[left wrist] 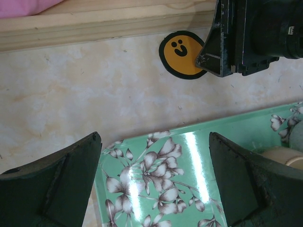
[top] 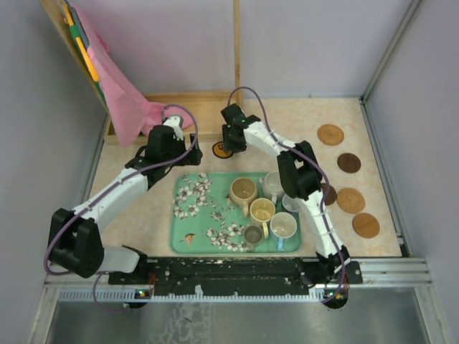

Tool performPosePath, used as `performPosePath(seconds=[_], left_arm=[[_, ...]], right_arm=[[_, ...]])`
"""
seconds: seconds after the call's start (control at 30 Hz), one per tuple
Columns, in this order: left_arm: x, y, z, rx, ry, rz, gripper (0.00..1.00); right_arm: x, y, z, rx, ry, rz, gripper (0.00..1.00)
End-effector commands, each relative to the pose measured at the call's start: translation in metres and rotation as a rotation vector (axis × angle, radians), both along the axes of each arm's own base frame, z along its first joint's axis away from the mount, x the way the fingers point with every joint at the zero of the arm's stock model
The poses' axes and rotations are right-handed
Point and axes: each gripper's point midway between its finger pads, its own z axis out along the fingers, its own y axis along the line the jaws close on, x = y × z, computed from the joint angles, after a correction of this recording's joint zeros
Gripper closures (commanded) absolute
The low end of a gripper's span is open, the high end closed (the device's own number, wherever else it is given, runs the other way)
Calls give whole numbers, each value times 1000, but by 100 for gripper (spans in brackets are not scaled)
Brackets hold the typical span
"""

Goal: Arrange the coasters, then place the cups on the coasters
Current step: Move the coaster to the center of the board.

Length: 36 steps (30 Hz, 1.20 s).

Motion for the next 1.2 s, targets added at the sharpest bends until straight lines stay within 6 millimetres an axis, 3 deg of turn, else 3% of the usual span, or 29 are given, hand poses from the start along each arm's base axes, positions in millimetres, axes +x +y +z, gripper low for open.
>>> performPosePath(seconds=[0.0,0.43,0.7,0.87,1.07,1.17], left_arm=[[0,0,14,-16,-30,6,0],[-8,10,30,-5,-64,22,0],[-8,8,35,-24,-80,15,0],[-4,3,32,-27,-68,3,0],[4,-11,27,-51,-60,-45,0],[9,-21,24,-69,-45,-65,0]], right_arm=[[13,12,33,69,-50,4,59],[7,46,20,105,-28,43,59],[11,30,58,120,-115,22,59],[17,0,81,90,-161,-31,59],[19,-65,114,95,-225,-126,59],[15,-96,121,81,-238,-170,59]])
